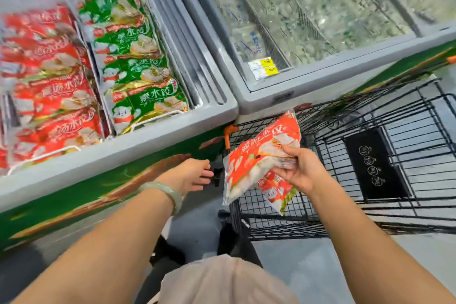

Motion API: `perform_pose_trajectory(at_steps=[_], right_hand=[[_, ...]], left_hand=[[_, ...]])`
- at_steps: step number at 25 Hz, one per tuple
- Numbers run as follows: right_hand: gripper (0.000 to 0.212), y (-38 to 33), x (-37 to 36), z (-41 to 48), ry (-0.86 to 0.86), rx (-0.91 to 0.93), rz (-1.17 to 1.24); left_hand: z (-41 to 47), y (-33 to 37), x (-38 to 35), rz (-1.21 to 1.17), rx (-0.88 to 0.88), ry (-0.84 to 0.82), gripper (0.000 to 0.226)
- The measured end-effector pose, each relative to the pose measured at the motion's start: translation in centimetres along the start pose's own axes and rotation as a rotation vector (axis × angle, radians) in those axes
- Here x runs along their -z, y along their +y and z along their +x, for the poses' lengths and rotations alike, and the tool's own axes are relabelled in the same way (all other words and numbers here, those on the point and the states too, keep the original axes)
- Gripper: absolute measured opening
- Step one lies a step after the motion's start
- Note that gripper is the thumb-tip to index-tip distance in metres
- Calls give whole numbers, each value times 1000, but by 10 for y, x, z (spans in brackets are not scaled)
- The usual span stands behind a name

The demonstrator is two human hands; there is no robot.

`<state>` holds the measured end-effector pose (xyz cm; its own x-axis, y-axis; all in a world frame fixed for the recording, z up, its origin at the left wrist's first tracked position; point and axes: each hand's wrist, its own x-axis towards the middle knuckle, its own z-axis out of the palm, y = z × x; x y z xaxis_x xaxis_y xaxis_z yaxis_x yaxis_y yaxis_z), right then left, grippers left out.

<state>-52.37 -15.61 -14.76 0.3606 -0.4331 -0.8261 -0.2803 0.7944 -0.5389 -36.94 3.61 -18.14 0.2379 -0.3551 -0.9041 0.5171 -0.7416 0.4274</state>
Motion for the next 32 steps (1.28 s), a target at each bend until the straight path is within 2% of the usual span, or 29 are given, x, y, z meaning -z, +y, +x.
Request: perform_pose_trajectory(at_steps=[4,6,12,16,18,23,27,30,32], right_hand=[[19,35,-97,-27,-111,42,69],[19,54,-142,-31,-180,27,76],[17,89,-262,-46,-345,18,10],[19,82,-309,-56,-438,56,12],[19,78,-338,-55,-477,56,-13],[18,71,-427,-31,-546,13,-295],[16,73,-507,-1,-554,-23,-583],[13,85,-562,22,-540,-21,-788],[12,94,-588,33,-510,-19,-843]], left_hand=[[-27,-32,85,8,29,-57,60],[-33,-44,120,-73,34,-75,67],[-62,-82,222,-407,-8,33,53],[-73,-78,255,-728,-159,-75,44],[-79,-69,280,-847,-236,-45,45],[-86,-54,369,-1001,-313,91,47],[-89,-52,437,-950,-341,208,32],[-80,-59,482,-981,-346,313,32],[-74,-66,503,-994,-378,362,36]])
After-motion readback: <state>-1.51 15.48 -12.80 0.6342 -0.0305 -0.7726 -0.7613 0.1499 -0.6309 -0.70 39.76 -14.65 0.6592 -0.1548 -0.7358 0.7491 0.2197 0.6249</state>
